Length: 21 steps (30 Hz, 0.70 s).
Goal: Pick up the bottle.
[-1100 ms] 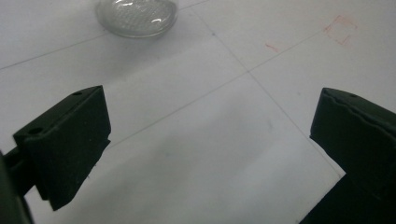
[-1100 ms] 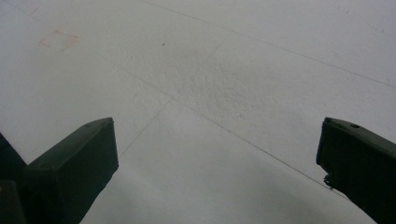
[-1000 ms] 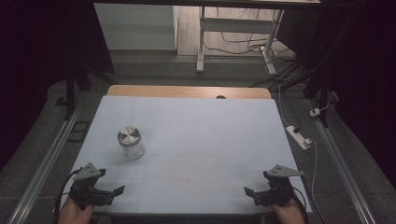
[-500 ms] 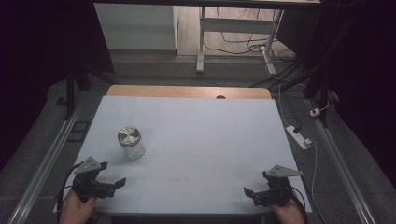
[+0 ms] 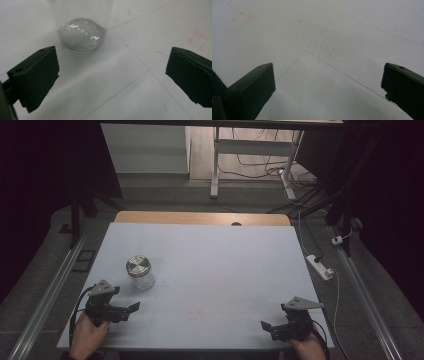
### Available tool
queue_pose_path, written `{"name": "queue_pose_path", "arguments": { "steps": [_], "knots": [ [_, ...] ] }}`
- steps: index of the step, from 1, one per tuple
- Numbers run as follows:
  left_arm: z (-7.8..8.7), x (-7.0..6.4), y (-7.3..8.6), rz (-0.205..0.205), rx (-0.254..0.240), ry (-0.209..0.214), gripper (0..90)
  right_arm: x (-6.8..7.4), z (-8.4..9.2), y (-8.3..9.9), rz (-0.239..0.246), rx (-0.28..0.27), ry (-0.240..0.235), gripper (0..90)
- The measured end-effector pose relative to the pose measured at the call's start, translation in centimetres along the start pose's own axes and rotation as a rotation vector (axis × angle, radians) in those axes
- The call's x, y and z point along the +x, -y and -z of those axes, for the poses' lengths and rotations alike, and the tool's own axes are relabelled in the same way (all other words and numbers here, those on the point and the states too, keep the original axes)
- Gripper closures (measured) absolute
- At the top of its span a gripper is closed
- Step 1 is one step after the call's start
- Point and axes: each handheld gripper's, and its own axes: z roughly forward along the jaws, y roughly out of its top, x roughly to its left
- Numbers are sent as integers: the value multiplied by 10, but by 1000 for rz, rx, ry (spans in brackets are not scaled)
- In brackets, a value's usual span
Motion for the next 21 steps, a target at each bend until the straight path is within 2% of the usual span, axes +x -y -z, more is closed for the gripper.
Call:
{"name": "queue_pose_path", "arguments": {
  "steps": [7, 12, 21],
  "knots": [
    [-11, 6, -11, -14, 10, -25, 0, 0, 0, 0, 2, 3, 0, 0],
    [-17, 10, -18, -14, 6, -8, 0, 0, 0, 0, -3, 5, -2, 0],
    [-30, 16, -28, -30, 19, -36, 0, -1, -1, 0, -5, 7, -5, 0]
  ]
}}
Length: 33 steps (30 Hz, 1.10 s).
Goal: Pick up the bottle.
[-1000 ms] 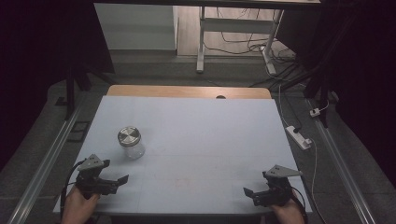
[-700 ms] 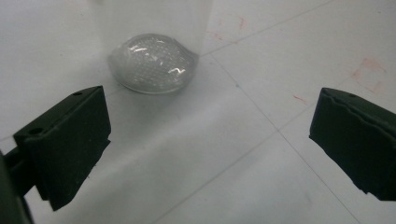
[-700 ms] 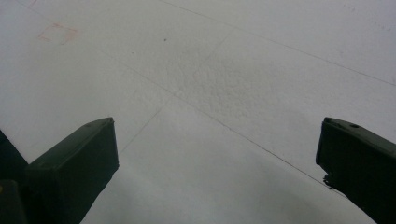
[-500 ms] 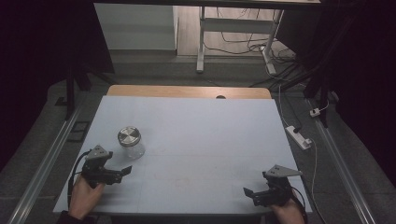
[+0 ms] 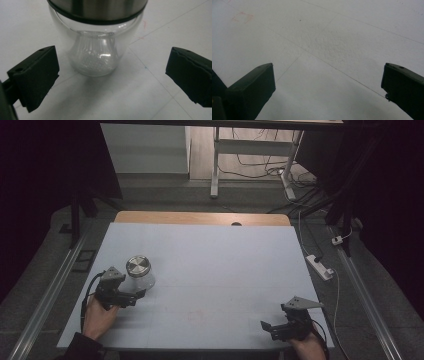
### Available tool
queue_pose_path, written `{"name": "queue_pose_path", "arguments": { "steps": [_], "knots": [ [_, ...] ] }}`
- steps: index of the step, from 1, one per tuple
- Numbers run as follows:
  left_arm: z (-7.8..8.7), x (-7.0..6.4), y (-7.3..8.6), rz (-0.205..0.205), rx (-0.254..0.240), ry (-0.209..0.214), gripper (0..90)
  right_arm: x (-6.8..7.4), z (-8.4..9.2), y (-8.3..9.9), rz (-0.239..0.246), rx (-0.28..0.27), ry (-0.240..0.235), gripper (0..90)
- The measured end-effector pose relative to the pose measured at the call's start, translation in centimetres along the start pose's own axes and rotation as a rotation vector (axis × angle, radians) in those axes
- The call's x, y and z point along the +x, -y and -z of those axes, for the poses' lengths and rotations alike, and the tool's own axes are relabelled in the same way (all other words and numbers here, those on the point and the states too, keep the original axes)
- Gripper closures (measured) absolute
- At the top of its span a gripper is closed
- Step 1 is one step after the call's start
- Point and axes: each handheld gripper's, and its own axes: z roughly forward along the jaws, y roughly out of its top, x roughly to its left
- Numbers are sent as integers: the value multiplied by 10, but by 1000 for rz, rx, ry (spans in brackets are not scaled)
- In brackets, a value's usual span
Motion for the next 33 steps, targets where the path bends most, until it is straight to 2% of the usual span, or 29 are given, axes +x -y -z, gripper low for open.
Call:
{"name": "queue_pose_path", "arguments": {
  "steps": [12, 22, 30, 33],
  "knots": [
    [-20, 8, -14, -26, 5, -14, 0, 0, -1, 0, 0, 9, 0, 0],
    [-30, 15, -22, -26, -3, -5, 2, 0, -1, 0, 1, 9, -1, 0],
    [-29, 11, -24, -64, -17, -53, 78, 0, -1, 0, 2, 11, 0, 0],
    [-28, 11, -25, -74, -26, -51, 116, 0, -1, 0, 3, 12, 0, 0]
  ]
}}
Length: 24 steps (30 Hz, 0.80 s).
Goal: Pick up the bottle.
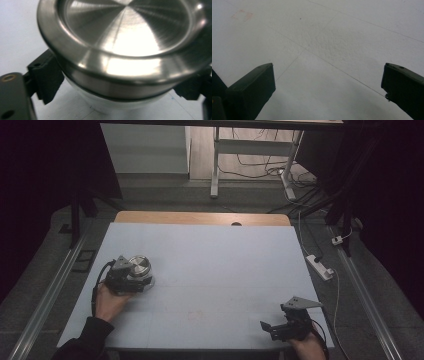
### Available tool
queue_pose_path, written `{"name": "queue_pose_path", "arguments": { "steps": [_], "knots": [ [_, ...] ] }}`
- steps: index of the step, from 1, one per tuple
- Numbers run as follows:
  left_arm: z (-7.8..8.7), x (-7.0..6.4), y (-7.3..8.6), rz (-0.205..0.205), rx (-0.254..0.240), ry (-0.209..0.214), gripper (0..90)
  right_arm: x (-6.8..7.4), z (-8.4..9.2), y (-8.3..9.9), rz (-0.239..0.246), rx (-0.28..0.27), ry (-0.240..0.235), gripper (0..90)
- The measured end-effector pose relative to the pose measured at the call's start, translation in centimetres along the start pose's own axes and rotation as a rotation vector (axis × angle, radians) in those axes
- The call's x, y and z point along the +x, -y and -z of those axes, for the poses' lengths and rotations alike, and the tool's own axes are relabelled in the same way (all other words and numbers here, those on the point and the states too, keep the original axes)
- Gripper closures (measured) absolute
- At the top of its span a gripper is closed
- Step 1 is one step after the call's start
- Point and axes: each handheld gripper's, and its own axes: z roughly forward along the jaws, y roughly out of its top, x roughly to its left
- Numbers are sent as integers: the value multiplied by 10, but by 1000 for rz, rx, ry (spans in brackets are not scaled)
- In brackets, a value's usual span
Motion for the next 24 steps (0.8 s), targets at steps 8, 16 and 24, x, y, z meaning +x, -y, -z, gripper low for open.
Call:
{"name": "queue_pose_path", "arguments": {
  "steps": [8, 16, 24],
  "knots": [
    [0, -1, -1, -6, 3, 1, 149, 0, 0, 0, 2, 3, -1, 0],
    [-1, 1, 1, -15, -16, 10, 150, 0, 0, 0, 2, 3, -1, 0],
    [-1, 0, -1, -5, -11, 2, 153, 0, 0, 0, 1, 0, -3, 0]
  ]
}}
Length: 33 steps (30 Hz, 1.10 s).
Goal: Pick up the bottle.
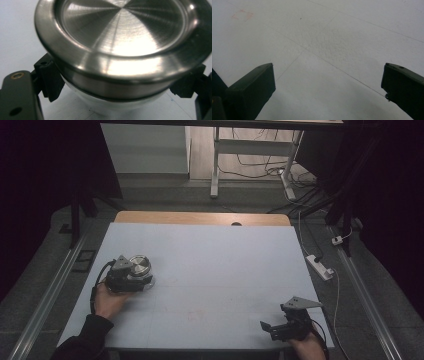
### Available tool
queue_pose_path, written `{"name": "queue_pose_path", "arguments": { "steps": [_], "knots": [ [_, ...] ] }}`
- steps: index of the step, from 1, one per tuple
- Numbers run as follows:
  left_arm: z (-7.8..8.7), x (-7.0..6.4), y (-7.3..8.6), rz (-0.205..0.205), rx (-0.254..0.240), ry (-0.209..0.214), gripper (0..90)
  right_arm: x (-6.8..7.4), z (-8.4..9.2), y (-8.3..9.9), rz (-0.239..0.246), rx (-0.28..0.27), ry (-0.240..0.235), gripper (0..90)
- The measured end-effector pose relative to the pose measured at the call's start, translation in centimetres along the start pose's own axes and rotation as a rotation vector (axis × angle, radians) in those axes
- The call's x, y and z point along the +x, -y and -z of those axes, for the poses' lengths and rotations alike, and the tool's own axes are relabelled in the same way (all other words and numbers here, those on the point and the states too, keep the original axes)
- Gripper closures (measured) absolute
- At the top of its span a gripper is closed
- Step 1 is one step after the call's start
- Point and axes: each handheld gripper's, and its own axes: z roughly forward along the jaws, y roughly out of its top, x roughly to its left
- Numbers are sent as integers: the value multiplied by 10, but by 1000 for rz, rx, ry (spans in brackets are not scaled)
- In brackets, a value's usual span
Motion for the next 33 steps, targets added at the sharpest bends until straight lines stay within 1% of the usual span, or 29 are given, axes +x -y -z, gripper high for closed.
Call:
{"name": "queue_pose_path", "arguments": {
  "steps": [3, 8, 11, 16, 23, 28, 30, 33],
  "knots": [
    [1, -1, -1, 1, 1, 1, 153, 0, 0, 0, -1, 0, 0, 0],
    [5, -3, -6, -6, -16, 13, 153, 0, 0, 0, -1, 1, -1, 0],
    [7, -6, -9, -14, -18, 21, 153, 0, 0, 0, -2, 2, -2, 0],
    [10, -11, -16, -43, -13, 37, 154, -1, 0, 0, -4, -1, -1, 0],
    [15, -17, -26, -57, -18, 74, 154, -1, 1, 0, -7, -4, 1, 0],
    [17, -23, -35, -75, -19, 104, 154, -1, 1, 0, -11, -4, -1, 0],
    [17, -26, -39, -85, -17, 121, 154, -1, 1, 0, -13, -6, 0, 0],
    [16, -33, -45, -107, -12, 134, 154, -1, 1, 0, -13, -5, -1, 0]
  ]
}}
